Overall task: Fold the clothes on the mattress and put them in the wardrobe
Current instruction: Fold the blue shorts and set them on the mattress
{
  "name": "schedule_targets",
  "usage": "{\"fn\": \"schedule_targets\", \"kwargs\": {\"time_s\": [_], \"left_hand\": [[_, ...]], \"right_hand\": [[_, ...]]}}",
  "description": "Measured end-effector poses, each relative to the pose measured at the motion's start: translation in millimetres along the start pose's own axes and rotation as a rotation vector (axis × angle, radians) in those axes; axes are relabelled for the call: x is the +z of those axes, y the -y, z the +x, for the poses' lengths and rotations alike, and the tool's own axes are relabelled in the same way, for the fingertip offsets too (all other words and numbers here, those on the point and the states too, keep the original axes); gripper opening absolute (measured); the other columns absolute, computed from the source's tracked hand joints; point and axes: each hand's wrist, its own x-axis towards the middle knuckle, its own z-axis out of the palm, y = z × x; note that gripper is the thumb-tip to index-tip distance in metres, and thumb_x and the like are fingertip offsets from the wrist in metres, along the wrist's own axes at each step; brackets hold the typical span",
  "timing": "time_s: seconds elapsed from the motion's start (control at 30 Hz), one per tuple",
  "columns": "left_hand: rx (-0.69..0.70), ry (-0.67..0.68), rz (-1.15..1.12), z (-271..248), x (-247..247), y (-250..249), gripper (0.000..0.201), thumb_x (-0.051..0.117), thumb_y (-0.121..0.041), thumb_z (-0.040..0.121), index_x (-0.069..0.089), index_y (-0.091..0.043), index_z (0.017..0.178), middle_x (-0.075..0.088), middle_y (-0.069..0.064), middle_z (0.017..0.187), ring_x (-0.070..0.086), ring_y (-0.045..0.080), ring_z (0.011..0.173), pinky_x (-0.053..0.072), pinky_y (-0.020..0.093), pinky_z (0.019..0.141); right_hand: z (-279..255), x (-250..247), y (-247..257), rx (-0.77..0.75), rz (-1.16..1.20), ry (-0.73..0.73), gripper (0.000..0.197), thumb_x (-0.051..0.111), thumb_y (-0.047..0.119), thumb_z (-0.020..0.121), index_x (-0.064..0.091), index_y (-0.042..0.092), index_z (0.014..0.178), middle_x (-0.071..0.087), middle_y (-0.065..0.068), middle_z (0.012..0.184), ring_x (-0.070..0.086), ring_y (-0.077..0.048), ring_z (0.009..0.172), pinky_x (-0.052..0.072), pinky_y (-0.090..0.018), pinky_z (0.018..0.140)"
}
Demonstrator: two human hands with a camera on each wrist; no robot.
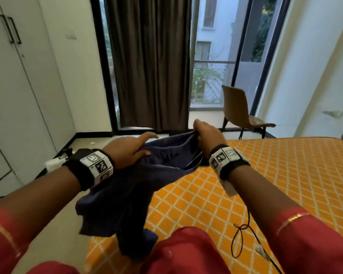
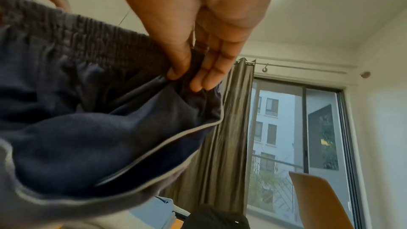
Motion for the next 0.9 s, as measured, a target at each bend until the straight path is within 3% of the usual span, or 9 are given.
{"fn": "schedule_targets", "kwargs": {"time_s": [0.07, 0.2, 0.3, 0.37, 0.53, 0.6, 0.67, 0.77, 0.9], "left_hand": [[0.019, 0.004, -0.071, -2.9, -6.1, 17.4, 0.05, 0.051, -0.034, 0.098, 0.032, -0.035, 0.144, 0.061, 0.005, 0.129, 0.06, 0.027, 0.113, 0.047, 0.035, 0.09], [0.148, 0.121, -0.139, -20.8, -11.2, 28.2, 0.058, 0.061, -0.04, 0.093, 0.035, -0.04, 0.144, 0.04, -0.026, 0.133, 0.04, -0.007, 0.117, 0.027, 0.005, 0.095], [0.174, 0.071, -0.117, -19.4, -13.5, 48.6, 0.036, 0.051, -0.031, 0.096, 0.046, -0.044, 0.129, 0.055, -0.015, 0.129, 0.053, 0.006, 0.112, 0.04, 0.021, 0.097], [0.064, 0.036, -0.053, -11.7, -16.6, 68.0, 0.025, 0.056, -0.026, 0.094, 0.054, -0.032, 0.118, 0.066, 0.0, 0.117, 0.061, 0.022, 0.104, 0.047, 0.032, 0.085], [-0.102, 0.224, 0.002, 19.3, -7.6, 96.1, 0.023, 0.065, -0.002, 0.086, 0.072, -0.012, 0.105, 0.07, 0.009, 0.105, 0.064, 0.027, 0.1, 0.039, 0.021, 0.076], [-0.18, 0.179, -0.022, 35.3, -9.9, 106.4, 0.028, 0.061, 0.001, 0.087, 0.073, -0.013, 0.108, 0.068, 0.012, 0.112, 0.062, 0.03, 0.107, 0.041, 0.022, 0.081], [-0.251, -0.023, -0.015, 48.3, -25.0, 110.5, 0.034, 0.054, 0.0, 0.09, 0.072, -0.019, 0.112, 0.063, 0.011, 0.119, 0.059, 0.032, 0.111, 0.043, 0.03, 0.089], [-0.266, -0.531, 0.051, 51.0, -50.5, 100.9, 0.031, 0.052, -0.003, 0.09, 0.069, -0.018, 0.112, 0.056, 0.011, 0.115, 0.055, 0.035, 0.104, 0.048, 0.042, 0.079], [-0.15, -0.721, -0.028, 22.9, -50.0, 88.0, 0.02, 0.055, -0.027, 0.091, 0.067, -0.014, 0.102, 0.057, 0.01, 0.1, 0.056, 0.031, 0.093, 0.048, 0.041, 0.071]], "right_hand": [[9.8, -1.2, 6.7, 0.01, 0.023, -0.02, 0.015, 0.045, 0.001, 0.085, 0.048, 0.01, 0.097, 0.056, -0.014, 0.094, 0.05, -0.031, 0.075, 0.029, -0.034, 0.064], [21.7, 4.8, 17.7, -0.056, -0.029, -0.054, 0.016, 0.05, 0.0, 0.085, 0.051, 0.011, 0.097, 0.054, -0.011, 0.093, 0.049, -0.029, 0.072, 0.032, -0.034, 0.061], [27.6, 12.7, 13.5, -0.038, -0.102, 0.041, 0.013, 0.055, 0.007, 0.088, 0.055, 0.013, 0.099, 0.057, -0.01, 0.095, 0.056, -0.031, 0.081, 0.041, -0.035, 0.065], [30.9, 22.7, 9.2, 0.044, -0.082, 0.177, 0.012, 0.058, 0.009, 0.087, 0.062, 0.014, 0.098, 0.063, -0.012, 0.098, 0.061, -0.031, 0.089, 0.045, -0.034, 0.072], [42.5, 64.2, 20.1, 0.098, -0.181, 0.498, 0.021, 0.058, 0.015, 0.091, 0.069, 0.009, 0.108, 0.068, -0.016, 0.114, 0.061, -0.033, 0.11, 0.045, -0.032, 0.091], [58.7, 66.6, 20.3, 0.124, -0.172, 0.519, 0.025, 0.061, 0.018, 0.091, 0.068, 0.008, 0.113, 0.067, -0.015, 0.118, 0.061, -0.032, 0.111, 0.046, -0.032, 0.092], [80.2, 56.5, 17.9, 0.136, -0.092, 0.398, 0.027, 0.065, 0.016, 0.088, 0.068, 0.007, 0.113, 0.067, -0.016, 0.117, 0.061, -0.033, 0.111, 0.045, -0.031, 0.089], [103.0, 22.2, 20.6, 0.034, 0.183, -0.068, 0.031, 0.058, -0.002, 0.083, 0.063, 0.008, 0.113, 0.06, -0.017, 0.117, 0.06, -0.034, 0.104, 0.044, -0.034, 0.083], [85.8, -14.6, 23.6, -0.26, 0.208, -0.427, 0.038, 0.058, -0.007, 0.08, 0.059, 0.003, 0.117, 0.053, -0.013, 0.128, 0.056, -0.027, 0.105, 0.049, -0.034, 0.083]]}}
